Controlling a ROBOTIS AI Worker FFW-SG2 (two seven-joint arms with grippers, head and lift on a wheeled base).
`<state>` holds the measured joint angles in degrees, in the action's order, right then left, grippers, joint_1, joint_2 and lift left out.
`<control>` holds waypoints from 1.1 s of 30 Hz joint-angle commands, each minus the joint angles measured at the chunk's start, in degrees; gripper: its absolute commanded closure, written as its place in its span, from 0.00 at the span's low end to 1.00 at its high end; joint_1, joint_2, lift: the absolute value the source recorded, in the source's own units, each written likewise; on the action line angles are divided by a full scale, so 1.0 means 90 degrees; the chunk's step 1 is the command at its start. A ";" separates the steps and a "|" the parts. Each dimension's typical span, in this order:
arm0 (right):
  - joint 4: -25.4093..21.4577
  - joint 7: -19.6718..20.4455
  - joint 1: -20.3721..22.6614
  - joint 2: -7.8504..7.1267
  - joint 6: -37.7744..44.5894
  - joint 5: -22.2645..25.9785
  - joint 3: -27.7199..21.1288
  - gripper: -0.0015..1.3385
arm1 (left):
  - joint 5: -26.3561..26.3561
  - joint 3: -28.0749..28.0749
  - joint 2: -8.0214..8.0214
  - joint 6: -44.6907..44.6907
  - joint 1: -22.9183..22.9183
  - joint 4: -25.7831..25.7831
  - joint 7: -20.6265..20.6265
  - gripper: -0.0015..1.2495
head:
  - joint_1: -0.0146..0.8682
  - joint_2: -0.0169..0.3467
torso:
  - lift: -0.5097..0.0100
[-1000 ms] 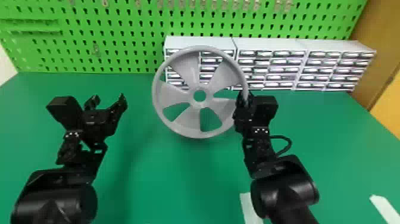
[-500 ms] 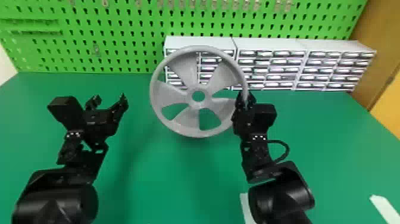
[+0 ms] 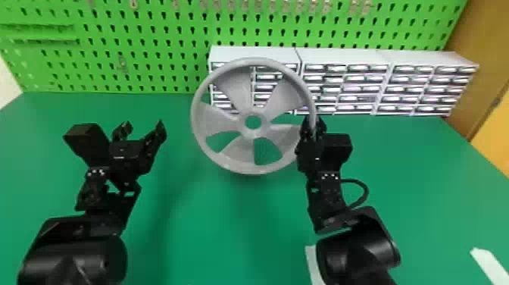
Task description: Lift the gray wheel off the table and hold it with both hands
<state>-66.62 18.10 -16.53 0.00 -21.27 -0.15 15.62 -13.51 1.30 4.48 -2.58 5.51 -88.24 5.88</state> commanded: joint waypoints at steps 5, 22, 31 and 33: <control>0.0000 0.0000 -0.0028 0.0006 0.0000 -0.0012 -0.0016 0.90 | -0.0296 -0.0447 -0.0010 -0.0123 -0.0251 -0.0245 -0.0204 0.37 | 0.82 0.09 | 0.79; 0.0000 0.0010 -0.0097 0.0006 -0.0010 -0.0032 0.0052 0.90 | -0.0804 -0.1326 -0.0010 -0.0748 -0.0456 -0.0166 -0.0634 0.37 | 0.82 0.09 | 0.79; 0.0000 0.0010 -0.0145 0.0006 -0.0098 -0.0032 0.0150 0.90 | -0.1165 -0.1590 -0.0010 -0.1480 -0.0397 0.0429 -0.0654 0.37 | 0.82 0.09 | 0.79; 0.0000 0.0010 -0.0145 0.0006 -0.0107 -0.0032 0.0159 0.90 | -0.1214 -0.1639 -0.0010 -0.1627 -0.0348 0.0586 -0.0683 0.37 | 0.82 0.09 | 0.79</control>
<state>-66.62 18.20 -17.77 0.00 -22.01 -0.44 16.84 -23.66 -12.71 4.40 -14.82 1.75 -85.43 -0.05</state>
